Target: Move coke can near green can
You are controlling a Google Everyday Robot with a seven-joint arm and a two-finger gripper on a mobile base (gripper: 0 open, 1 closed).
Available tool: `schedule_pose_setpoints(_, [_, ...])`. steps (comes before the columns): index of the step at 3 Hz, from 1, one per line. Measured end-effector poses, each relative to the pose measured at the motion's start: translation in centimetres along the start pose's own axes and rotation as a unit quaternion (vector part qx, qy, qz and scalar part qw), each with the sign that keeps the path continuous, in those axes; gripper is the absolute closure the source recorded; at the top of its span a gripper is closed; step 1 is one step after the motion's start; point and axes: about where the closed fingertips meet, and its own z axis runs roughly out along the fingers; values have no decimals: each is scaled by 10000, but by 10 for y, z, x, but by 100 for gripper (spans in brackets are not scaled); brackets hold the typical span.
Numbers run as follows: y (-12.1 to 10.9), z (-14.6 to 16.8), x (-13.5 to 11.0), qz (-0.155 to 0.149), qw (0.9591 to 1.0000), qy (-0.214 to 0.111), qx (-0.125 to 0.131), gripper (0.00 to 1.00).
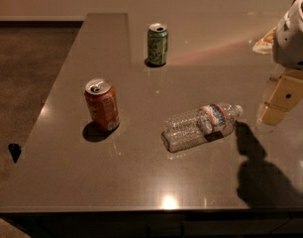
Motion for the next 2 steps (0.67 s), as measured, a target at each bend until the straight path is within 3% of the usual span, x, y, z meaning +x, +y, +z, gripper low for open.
schedule_pose_setpoints(2, [-2, 4, -13, -61, 9999, -90, 14, 0])
